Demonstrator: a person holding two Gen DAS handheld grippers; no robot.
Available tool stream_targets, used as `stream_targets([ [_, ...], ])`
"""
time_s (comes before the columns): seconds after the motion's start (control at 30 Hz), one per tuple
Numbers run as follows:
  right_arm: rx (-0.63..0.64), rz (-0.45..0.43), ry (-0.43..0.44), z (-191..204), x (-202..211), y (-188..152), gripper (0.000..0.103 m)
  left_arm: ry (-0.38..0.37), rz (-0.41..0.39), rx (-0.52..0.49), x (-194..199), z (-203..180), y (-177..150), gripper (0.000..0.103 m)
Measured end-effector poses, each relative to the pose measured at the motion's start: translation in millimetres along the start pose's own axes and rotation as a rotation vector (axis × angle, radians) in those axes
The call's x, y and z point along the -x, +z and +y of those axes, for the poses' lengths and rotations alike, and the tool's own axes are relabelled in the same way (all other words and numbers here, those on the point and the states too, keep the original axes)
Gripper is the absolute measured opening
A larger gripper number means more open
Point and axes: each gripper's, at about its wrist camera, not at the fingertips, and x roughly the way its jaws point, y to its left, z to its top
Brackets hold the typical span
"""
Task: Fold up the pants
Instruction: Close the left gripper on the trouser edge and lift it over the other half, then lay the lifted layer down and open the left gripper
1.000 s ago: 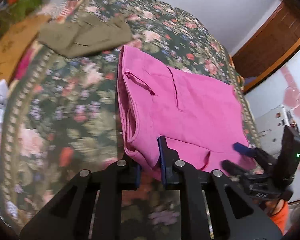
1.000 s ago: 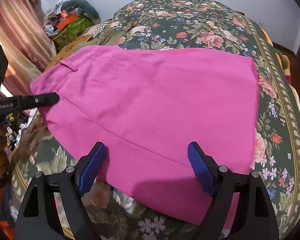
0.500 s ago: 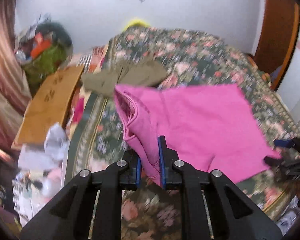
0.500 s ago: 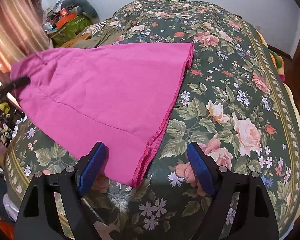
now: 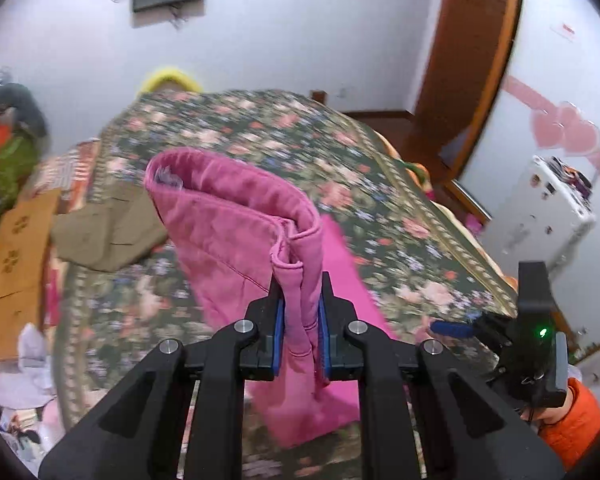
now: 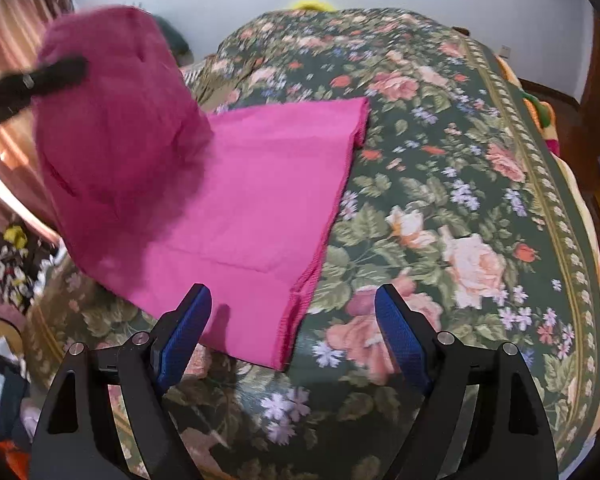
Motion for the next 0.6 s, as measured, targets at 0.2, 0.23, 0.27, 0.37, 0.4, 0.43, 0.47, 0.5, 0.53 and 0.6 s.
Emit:
stream_targets([
  [0.2, -0.044, -0.056, -0.040, -20.3, 25.1, 0.7, 0.081, -0.110, 0.125, 0.012, -41.3, -24.3, -7.0, 0.014],
  [0.23, -0.048, -0.059, -0.046, -23.3, 27.2, 0.8, 0.081, -0.122, 0.146, 0.010, -48.7, -28.1, -9.7, 0.014],
  [0.27, -0.052, -0.062, -0.051, -26.2, 29.5, -0.1, 0.081, -0.129, 0.162, 0.002, -54.9, -32.2, -12.7, 0.014],
  [0.37, -0.062, -0.064, -0.056, -32.6, 31.5, -1.8, 0.081, -0.136, 0.215, -0.024, -73.8, -47.0, -24.8, 0.014],
  [0.4, -0.066, -0.062, -0.057, -34.0, 31.4, -2.6, 0.081, -0.140, 0.230, -0.028, -78.8, -49.2, -28.5, 0.014],
  [0.43, -0.070, -0.060, -0.056, -35.3, 32.0, -4.3, 0.081, -0.142, 0.244, -0.034, -83.2, -51.2, -32.1, 0.014],
  [0.47, -0.072, -0.057, -0.057, -35.7, 31.7, -5.4, 0.081, -0.140, 0.255, -0.041, -85.9, -53.5, -34.8, 0.014],
  [0.5, -0.072, -0.055, -0.059, -35.5, 31.5, -6.0, 0.081, -0.138, 0.266, -0.048, -87.8, -55.2, -37.0, 0.014],
  [0.53, -0.071, -0.053, -0.060, -35.8, 31.6, -7.1, 0.081, -0.137, 0.273, -0.051, -88.8, -56.7, -37.8, 0.014],
  [0.6, -0.070, -0.054, -0.065, -35.3, 32.6, -8.3, 0.082, -0.129, 0.287, -0.071, -88.4, -58.6, -38.2, 0.023],
])
